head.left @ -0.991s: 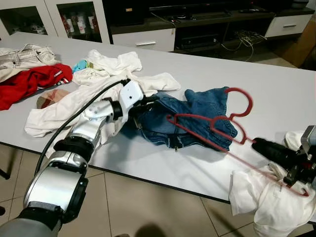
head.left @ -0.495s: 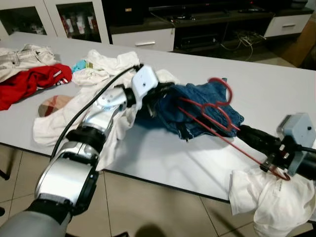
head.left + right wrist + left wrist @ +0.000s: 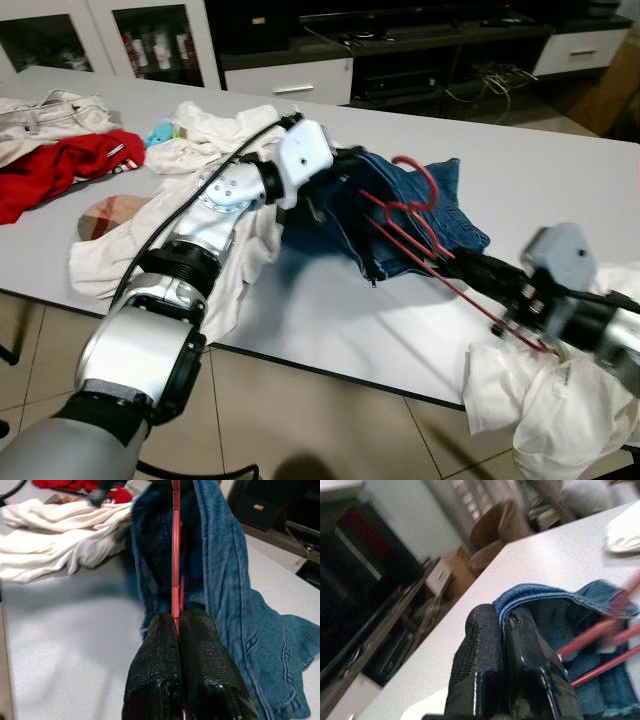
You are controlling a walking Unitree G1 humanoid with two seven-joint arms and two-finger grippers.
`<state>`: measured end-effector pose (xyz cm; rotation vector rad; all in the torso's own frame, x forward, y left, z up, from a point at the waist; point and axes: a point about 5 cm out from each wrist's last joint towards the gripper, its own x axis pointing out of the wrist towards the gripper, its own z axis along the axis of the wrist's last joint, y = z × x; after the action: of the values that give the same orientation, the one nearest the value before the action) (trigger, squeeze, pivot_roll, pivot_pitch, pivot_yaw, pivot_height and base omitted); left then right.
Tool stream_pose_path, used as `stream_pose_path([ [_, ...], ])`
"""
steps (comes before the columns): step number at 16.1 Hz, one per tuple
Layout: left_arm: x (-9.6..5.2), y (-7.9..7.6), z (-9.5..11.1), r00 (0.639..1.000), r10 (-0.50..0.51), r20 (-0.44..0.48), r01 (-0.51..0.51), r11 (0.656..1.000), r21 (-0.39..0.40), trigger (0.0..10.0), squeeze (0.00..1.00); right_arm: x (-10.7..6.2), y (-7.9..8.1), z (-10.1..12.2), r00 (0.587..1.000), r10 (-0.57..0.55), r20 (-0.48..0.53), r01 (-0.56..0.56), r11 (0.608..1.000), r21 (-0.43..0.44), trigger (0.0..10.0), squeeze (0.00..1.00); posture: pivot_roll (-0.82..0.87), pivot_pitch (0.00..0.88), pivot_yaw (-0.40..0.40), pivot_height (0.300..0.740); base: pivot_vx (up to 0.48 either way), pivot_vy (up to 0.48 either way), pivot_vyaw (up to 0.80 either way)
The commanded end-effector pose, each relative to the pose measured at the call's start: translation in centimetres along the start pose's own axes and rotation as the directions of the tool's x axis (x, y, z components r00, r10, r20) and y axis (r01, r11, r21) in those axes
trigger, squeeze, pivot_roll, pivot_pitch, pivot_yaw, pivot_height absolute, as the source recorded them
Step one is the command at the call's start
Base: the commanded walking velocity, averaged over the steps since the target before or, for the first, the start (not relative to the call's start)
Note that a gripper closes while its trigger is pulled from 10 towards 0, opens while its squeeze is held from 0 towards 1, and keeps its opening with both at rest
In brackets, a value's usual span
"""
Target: Hang hanger
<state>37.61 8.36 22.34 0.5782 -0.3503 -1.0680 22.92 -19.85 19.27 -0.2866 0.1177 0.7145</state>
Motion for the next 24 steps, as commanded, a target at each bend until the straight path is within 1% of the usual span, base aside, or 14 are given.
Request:
stream_pose_path([
  [1, 0.4, -0.1, 1.0, 0.998, -0.032, 0.049, 0.03, 0.998, 0.047, 8.4, 0.0, 0.3, 0.0, -0.2, 1.0, -0.004, -0.005, 0.004, 1.0, -0.006, 10.0, 0.0, -0.14, 0.0, 0.031, 0.74, 0.0, 0.0, 0.0],
  [2, 0.4, -0.4, 0.9, 0.998, -0.041, 0.054, 0.039, 0.998, 0.048, 8.9, 0.0, 0.6, -0.1, -0.2, 1.0, -0.016, 0.005, 0.016, 1.0, 0.001, 10.0, 0.0, -0.13, 0.0, 0.028, 0.74, 0.0, 0.0, 0.0],
  [4, 0.7, -1.1, 1.1, 0.994, -0.059, 0.094, 0.055, 0.997, 0.045, 9.1, 0.0, 1.9, -0.9, -0.2, 0.996, -0.082, 0.038, 0.081, 0.996, 0.03, 10.0, 0.0, -0.13, 0.0, 0.022, 0.74, 0.0, 0.0, 0.0],
  [6, 0.9, -1.4, 1.2, 0.991, -0.067, 0.112, 0.062, 0.997, 0.047, 9.3, 0.0, 2.5, -1.0, -0.3, 0.993, -0.107, 0.05, 0.105, 0.993, 0.051, 10.0, 0.0, -0.12, 0.0, 0.019, 0.74, 0.0, 0.0, 0.0],
  [8, 1.0, -1.8, 1.2, 0.989, -0.077, 0.123, 0.071, 0.996, 0.052, 10.0, 0.0, 3.3, -1.1, -0.5, 0.988, -0.14, 0.065, 0.133, 0.987, 0.091, 10.0, 0.0, -0.12, 0.0, 0.015, 0.74, 0.0, 0.0, 0.0],
  [12, 1.2, -2.4, 1.8, 0.981, -0.088, 0.172, 0.077, 0.995, 0.067, 10.0, 0.0, 5.2, -0.2, -0.7, 0.989, -0.114, 0.098, 0.098, 0.984, 0.148, 10.0, 0.0, -0.12, 0.0, 0.012, 0.74, 0.0, 0.0, 0.0],
  [15, 1.1, -3.0, 1.1, 0.986, -0.126, 0.11, 0.113, 0.987, 0.118, 10.0, 0.0, 5.7, -1.3, -0.1, 0.972, -0.185, 0.143, 0.155, 0.969, 0.194, 10.0, 0.0, -0.12, 0.0, 0.012, 0.74, 0.0, 0.0, 0.0],
  [17, 0.5, -3.4, 0.0, 0.981, -0.191, 0.025, 0.188, 0.977, 0.102, 10.0, 0.0, 5.7, -1.6, -0.1, 0.967, -0.207, 0.15, 0.177, 0.965, 0.196, 10.0, 0.0, -0.11, 0.0, 0.009, 0.74, 0.0, 0.0, 0.0],
  [18, 0.3, -3.5, -0.1, 0.981, -0.196, 0.016, 0.193, 0.975, 0.109, 10.0, 0.0, 5.8, -1.6, -0.2, 0.967, -0.207, 0.147, 0.177, 0.965, 0.194, 10.0, 0.0, -0.11, 0.0, 0.009, 0.74, 0.0, 0.0, 0.0],
  [19, 0.1, -3.3, -0.2, 0.984, -0.178, 0.003, 0.176, 0.974, 0.143, 10.0, 0.54, 5.7, -1.5, -0.4, 0.968, -0.208, 0.143, 0.179, 0.965, 0.192, 10.0, 0.0, -0.1, 0.0, 0.009, 0.74, 0.0, 0.0, 0.0],
  [20, -0.2, -3.1, -0.4, 0.987, -0.157, -0.011, 0.157, 0.976, 0.154, 10.0, 1.0, 5.7, -1.5, -0.5, 0.967, -0.21, 0.142, 0.181, 0.964, 0.193, 10.0, 0.0, -0.1, 0.0, 0.009, 0.74, 0.0, 0.0, 0.0],
  [21, -0.4, -3.2, -0.6, 0.986, -0.166, -0.033, 0.169, 0.97, 0.175, 10.0, 1.0, 5.6, -1.6, -0.5, 0.966, -0.215, 0.142, 0.186, 0.963, 0.194, 10.0, 0.0, -0.1, 0.0, 0.009, 0.74, 0.0, 0.0, 0.0],
  [23, -0.6, -2.5, -0.8, 0.99, -0.102, -0.093, 0.123, 0.959, 0.257, 10.0, 1.0, 5.5, -1.8, -0.5, 0.964, -0.225, 0.144, 0.196, 0.961, 0.193, 10.0, 0.0, -0.1, 0.0, 0.009, 0.74, 0.0, 0.0, 0.0],
  [24, -0.7, -1.7, -0.5, 0.993, -0.059, -0.098, 0.085, 0.956, 0.281, 10.0, 0.0, 5.5, -1.9, -0.5, 0.962, -0.232, 0.145, 0.202, 0.96, 0.193, 10.0, 0.0, -0.11, 0.0, 0.011, 0.74, 0.0, 0.0, 0.0],
])
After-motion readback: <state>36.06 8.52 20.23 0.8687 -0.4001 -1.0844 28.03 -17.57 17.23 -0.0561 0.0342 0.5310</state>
